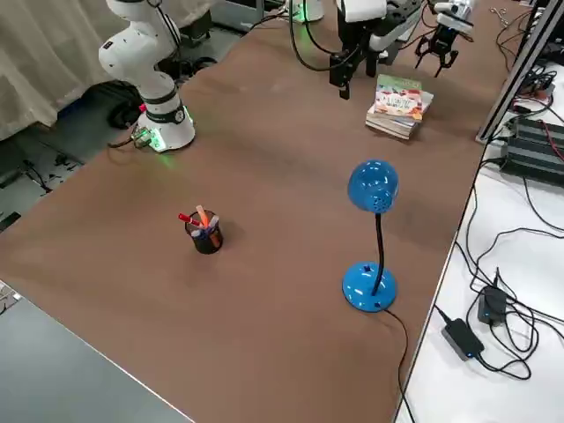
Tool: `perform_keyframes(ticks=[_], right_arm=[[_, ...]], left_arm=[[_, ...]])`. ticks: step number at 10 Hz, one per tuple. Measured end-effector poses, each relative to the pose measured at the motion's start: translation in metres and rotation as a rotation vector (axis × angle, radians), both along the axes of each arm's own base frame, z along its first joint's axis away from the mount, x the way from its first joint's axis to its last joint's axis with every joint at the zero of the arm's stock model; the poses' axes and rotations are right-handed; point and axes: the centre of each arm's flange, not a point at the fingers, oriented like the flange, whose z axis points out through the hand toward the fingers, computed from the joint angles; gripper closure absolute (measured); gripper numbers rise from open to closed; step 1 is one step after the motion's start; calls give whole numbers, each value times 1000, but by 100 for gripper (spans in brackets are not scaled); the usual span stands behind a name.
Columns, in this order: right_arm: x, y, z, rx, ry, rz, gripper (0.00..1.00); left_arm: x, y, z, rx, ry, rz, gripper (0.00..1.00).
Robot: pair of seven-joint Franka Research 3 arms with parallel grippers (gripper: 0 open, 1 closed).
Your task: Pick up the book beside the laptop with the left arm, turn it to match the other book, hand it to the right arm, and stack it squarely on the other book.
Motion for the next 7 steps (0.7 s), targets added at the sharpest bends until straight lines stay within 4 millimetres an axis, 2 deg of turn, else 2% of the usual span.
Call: perform_keyframes(ticks=[1,2,3,5,7], right_arm=[[0,7,0,2,0,9,0],[0,22,0,14,4,-8,0],[0,45,-2,29,12,-43,0],[0,109,-10,49,4,-63,0],[3,172,-34,73,-8,-93,1]], left_arm=[[3,6,31,9,21,37,0],[1,16,61,52,74,63,0],[-2,31,86,116,150,103,0],[-5,72,115,245,251,178,0],[-14,108,148,352,345,251,0]])
